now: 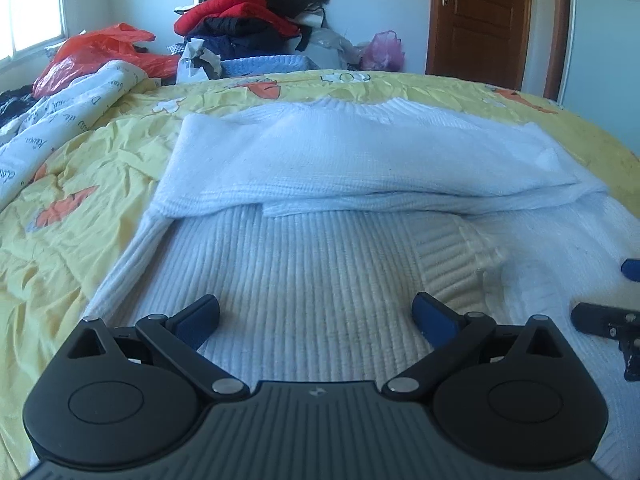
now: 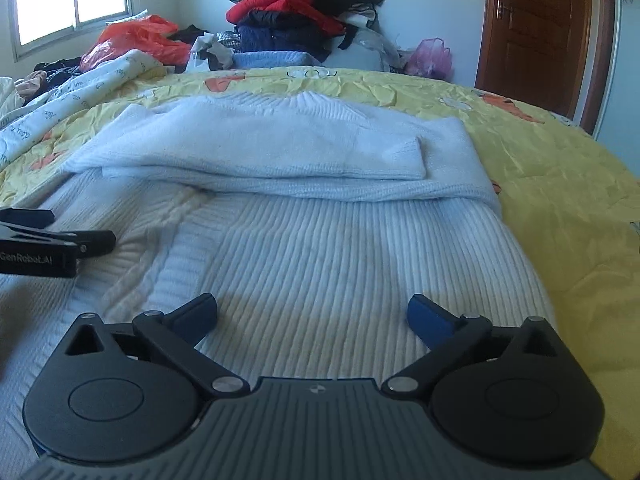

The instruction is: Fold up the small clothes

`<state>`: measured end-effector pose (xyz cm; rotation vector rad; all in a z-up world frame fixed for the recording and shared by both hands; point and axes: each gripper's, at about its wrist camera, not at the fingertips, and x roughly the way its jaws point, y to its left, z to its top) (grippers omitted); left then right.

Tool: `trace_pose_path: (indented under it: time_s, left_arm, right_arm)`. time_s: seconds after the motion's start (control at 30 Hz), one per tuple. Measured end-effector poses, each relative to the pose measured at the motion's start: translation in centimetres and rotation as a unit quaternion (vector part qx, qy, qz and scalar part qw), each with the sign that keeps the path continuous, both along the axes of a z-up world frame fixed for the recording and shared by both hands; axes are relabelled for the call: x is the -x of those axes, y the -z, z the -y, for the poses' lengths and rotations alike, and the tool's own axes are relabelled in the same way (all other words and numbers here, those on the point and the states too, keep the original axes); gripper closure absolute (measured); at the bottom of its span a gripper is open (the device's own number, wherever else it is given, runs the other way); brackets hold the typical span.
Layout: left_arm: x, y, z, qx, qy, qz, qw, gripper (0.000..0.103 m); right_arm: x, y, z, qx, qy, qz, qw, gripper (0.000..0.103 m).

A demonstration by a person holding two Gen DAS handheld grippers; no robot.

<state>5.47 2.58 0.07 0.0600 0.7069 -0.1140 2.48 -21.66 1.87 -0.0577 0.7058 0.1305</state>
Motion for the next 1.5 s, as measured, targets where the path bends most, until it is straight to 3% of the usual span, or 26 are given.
trace_pose_path:
  time_s: [0.43, 0.83, 1.5]
  left_arm:
    - [-1.0, 0.1, 1.0, -0.013, -0.017, 0.005, 0.9998, 0.000]
    - [-0.6, 0.1, 1.3, -0.020, -0.023, 0.008, 0.9995, 0.000]
    - [-0.1, 0.2, 1.2, -0.019, -0.028, 0.009, 0.9994, 0.000]
  right_arm:
    - [0.1, 0.3, -0.5, 0.003, 0.005, 0.003, 1.000, 0.001]
    - [4.0, 0.3, 0.0, 0.004, -0.004, 0.002, 1.000, 0.001]
    - [4.2, 0.4, -0.1, 0.006, 0.001, 0.007, 1.000, 0.001]
